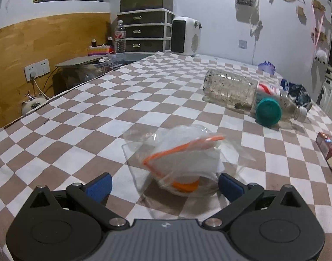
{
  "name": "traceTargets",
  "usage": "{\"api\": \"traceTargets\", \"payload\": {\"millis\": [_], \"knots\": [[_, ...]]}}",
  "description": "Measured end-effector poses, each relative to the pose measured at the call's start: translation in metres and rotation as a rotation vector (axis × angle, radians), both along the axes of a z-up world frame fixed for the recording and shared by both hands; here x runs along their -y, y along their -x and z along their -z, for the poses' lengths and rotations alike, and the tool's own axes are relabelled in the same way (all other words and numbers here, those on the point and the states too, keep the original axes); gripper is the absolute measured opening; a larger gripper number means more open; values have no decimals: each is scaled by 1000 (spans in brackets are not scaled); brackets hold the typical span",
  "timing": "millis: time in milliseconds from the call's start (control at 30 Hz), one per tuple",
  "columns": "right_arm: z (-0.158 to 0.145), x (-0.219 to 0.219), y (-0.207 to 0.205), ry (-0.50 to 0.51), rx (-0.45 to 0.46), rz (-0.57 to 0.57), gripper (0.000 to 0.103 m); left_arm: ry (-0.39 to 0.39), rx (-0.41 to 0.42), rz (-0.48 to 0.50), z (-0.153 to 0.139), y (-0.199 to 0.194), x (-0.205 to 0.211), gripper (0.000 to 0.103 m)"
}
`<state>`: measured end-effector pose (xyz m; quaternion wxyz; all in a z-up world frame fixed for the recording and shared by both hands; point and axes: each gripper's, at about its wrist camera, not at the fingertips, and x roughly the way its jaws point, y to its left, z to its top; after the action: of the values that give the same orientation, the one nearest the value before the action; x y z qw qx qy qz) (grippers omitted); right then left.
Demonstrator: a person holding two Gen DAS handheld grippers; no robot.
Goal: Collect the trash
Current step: 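Close the left tool on the clear bag while the right tool grasps the red snack box, then lift the clear bag and red box with both tools toward the wastebasket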
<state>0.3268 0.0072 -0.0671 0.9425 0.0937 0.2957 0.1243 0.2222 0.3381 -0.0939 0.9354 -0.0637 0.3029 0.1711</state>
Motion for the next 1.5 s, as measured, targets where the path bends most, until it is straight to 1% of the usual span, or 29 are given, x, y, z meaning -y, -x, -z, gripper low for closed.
{"api": "traceTargets", "payload": {"millis": [67,100,167,233,267,367,400,500,567,633,700,767,800,833,900,967,1033,1067,1100,1133,1333,1367,1400,1500], "knots": [[1,-18,-5,-4,-22,-11,103,11,25,-7,-1,4,-2,92],[2,-25,-7,-10,-35,-6,103,13,36,-11,-1,6,-2,89],[7,-36,-13,-36,-64,23,103,20,53,-11,-2,8,-3,81],[14,-43,-18,-69,-92,59,102,41,75,-7,-2,11,-5,78],[17,-46,-19,-76,-103,74,102,58,91,-3,-2,13,-7,77],[28,-53,-23,-69,-118,115,102,129,147,24,-1,21,-13,76],[29,-56,-22,-52,-97,120,102,144,161,28,0,23,-14,77],[30,-58,-23,-32,-79,117,101,177,187,33,1,26,-16,77],[32,-58,-24,-14,-60,120,97,189,194,20,1,27,-17,77],[33,-58,-24,6,-40,126,88,195,199,7,1,28,-18,77],[33,-55,-22,10,-31,125,83,204,204,-9,1,29,-20,77],[33,-52,-20,8,-27,101,72,208,207,-29,1,30,-21,75],[33,-49,-19,4,-27,91,62,210,207,-43,0,30,-22,74],[34,-45,-18,-5,-27,81,59,213,208,-55,0,30,-23,71],[34,-39,-14,-21,-27,51,56,233,213,-86,-2,29,-28,66],[34,-36,-9,-23,-27,23,55,264,223,-121,-2,28,-33,56],[33,-34,-2,-16,-26,-12,53,265,212,-123,-2,25,-35,50],[33,-34,2,-13,-27,-29,53,261,207,-109,-2,24,-34,44],[33,-32,5,-13,-30,-45,52,255,201,-105,-3,23,-33,40],[33,-31,8,-15,-31,-55,52,243,194,-108,-3,22,-32,31],[31,-23,27,-17,-40,-113,50,251,191,-87,-4,26,-21,27],[31,-22,29,-10,-37,-124,50,246,190,-76,-4,27,-16,19],[31,-21,32,3,-33,-135,50,240,184,-70,-4,28,-11,15],[31,-18,40,27,-24,-161,49,232,178,-50,-5,32,3,13]]}}
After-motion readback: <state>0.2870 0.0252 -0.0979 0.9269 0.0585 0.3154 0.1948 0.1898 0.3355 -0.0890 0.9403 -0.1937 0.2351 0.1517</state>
